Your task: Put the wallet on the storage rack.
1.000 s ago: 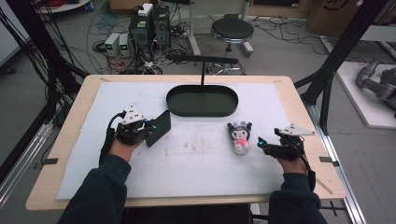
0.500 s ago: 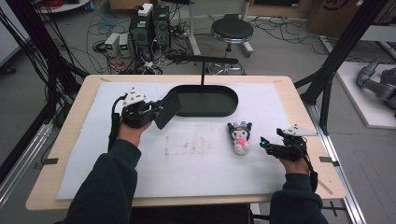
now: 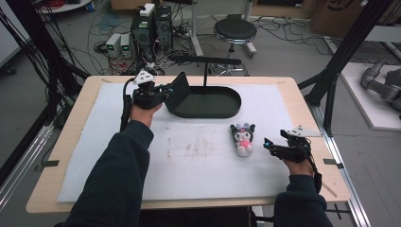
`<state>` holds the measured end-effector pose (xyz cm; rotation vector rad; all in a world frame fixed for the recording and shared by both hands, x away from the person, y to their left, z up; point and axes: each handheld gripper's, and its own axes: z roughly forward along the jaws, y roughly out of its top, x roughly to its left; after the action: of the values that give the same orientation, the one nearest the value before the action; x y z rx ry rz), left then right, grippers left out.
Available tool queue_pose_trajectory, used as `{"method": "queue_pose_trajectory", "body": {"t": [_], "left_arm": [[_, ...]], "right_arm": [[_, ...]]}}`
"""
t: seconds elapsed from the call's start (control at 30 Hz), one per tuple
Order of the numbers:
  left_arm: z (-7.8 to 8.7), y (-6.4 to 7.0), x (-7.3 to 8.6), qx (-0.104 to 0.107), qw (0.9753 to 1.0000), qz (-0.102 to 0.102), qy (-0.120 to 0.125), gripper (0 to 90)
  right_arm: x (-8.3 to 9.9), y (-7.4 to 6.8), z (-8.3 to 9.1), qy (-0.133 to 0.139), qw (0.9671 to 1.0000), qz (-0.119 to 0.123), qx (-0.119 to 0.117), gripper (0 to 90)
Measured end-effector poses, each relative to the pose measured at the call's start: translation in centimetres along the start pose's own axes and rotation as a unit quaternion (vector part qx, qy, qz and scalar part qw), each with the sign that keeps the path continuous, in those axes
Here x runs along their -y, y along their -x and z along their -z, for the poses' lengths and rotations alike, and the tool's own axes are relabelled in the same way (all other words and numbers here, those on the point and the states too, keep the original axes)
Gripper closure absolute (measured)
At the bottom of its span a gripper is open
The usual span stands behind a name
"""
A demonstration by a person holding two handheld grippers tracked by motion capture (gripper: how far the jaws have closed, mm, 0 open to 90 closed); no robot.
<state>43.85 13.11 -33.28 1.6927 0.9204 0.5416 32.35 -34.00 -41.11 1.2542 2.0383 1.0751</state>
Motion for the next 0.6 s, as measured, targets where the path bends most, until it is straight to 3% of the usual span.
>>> {"method": "queue_pose_trajectory", "body": {"t": [0.1,0.2,0.33,0.47,0.6], "left_arm": [[-1.4,-0.6,0.2,-0.013,0.9999,0.002,-0.011,79.3],[-2.9,-1.2,0.2,-0.027,0.9991,-0.011,-0.032,79.3],[-4.5,-1.9,0.2,-0.036,0.9990,-0.005,-0.027,79.2],[-6.4,-2.2,0.5,-0.050,0.9977,-0.035,-0.030,79.3],[-7.7,-2.3,0.9,-0.071,0.9962,-0.042,-0.029,79.3]], "right_arm": [[-0.1,-0.1,-0.1,-0.001,1.0000,0.003,-0.003,23.3],[-0.1,-0.2,-0.2,-0.001,1.0000,0.004,-0.005,23.3],[-0.1,-0.1,-0.2,0.000,1.0000,0.000,-0.006,23.3],[0.0,0.0,-0.3,-0.001,1.0000,-0.001,-0.006,23.3],[0.0,0.0,-0.2,-0.002,1.0000,-0.001,-0.006,23.3]]}}
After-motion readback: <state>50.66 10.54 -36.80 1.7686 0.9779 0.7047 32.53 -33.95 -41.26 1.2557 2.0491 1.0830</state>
